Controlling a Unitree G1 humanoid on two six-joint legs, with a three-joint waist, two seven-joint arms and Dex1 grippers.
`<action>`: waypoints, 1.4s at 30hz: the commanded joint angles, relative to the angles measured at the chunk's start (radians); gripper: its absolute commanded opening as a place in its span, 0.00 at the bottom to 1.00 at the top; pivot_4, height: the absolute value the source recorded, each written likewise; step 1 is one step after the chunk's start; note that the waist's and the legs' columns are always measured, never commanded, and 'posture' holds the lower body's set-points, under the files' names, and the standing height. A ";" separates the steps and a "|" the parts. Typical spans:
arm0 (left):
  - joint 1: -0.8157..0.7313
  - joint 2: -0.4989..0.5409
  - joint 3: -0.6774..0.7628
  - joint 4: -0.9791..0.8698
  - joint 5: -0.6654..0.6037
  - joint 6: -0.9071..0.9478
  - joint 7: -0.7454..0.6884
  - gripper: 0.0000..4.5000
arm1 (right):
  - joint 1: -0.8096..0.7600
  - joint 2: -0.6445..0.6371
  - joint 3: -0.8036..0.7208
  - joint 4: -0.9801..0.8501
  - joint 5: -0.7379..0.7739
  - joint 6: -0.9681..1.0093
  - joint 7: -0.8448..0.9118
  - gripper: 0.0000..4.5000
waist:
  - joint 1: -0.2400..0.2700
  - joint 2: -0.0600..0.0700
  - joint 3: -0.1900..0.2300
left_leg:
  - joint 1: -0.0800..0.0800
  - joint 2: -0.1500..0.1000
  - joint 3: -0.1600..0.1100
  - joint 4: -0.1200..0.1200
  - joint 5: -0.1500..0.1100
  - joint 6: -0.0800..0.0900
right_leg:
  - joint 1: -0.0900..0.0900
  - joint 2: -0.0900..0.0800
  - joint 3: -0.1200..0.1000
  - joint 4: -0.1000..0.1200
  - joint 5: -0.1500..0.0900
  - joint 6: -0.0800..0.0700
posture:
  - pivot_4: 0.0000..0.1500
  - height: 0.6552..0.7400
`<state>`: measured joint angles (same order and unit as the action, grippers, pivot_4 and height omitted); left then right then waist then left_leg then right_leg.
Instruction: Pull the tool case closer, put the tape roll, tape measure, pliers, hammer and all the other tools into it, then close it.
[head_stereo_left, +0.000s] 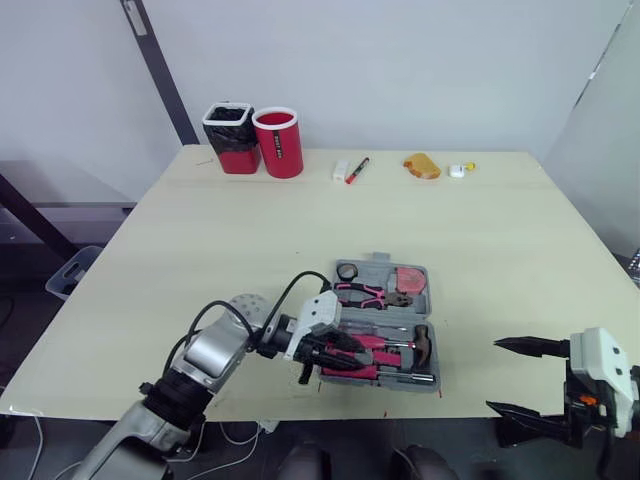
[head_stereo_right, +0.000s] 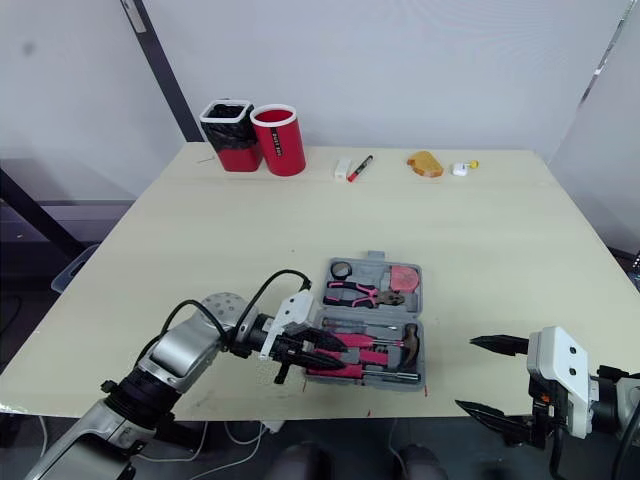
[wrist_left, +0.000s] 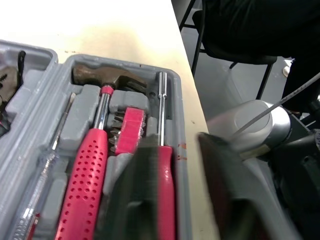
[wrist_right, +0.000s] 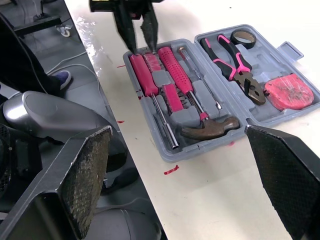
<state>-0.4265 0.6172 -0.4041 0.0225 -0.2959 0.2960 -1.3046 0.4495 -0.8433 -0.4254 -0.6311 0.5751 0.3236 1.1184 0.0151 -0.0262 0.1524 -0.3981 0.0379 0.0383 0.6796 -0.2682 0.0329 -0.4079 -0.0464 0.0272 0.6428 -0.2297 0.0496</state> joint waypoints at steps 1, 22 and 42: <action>0.002 -0.020 -0.002 0.012 0.030 -0.057 -0.003 0.01 | 0.000 -0.001 -0.012 -0.035 0.016 -0.002 -0.005 1.00 | 0.000 0.000 0.000 | 0.000 0.000 0.000 0.000 0.000 0.000 | 0.000 0.000 0.000 0.000 0.000 0.000 | 1.00 1.00; -0.005 -0.081 -0.131 0.122 0.303 -0.104 0.060 0.01 | 0.009 -0.002 -0.023 -0.073 0.036 0.028 -0.038 1.00 | 0.000 0.001 -0.002 | 0.000 0.000 0.000 0.000 0.000 0.000 | 0.000 0.000 0.000 0.000 0.000 0.000 | 1.00 1.00; 0.144 -0.113 0.218 -0.122 -0.039 0.097 0.175 0.01 | -0.111 0.147 0.095 -0.068 0.040 0.050 -0.225 1.00 | 0.001 0.006 -0.012 | 0.001 0.001 -0.006 0.000 0.000 0.000 | 0.001 0.000 -0.001 0.000 -0.001 0.001 | 1.00 1.00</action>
<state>-0.2934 0.5200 -0.3102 0.0020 -0.2484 0.3393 -1.2191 0.3757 -0.7422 -0.3600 -0.6864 0.6111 0.3666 0.9782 0.0157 -0.0204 0.1408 -0.3972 0.0387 0.0324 0.6798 -0.2683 0.0331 -0.4070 -0.0469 0.0265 0.6428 -0.2302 0.0503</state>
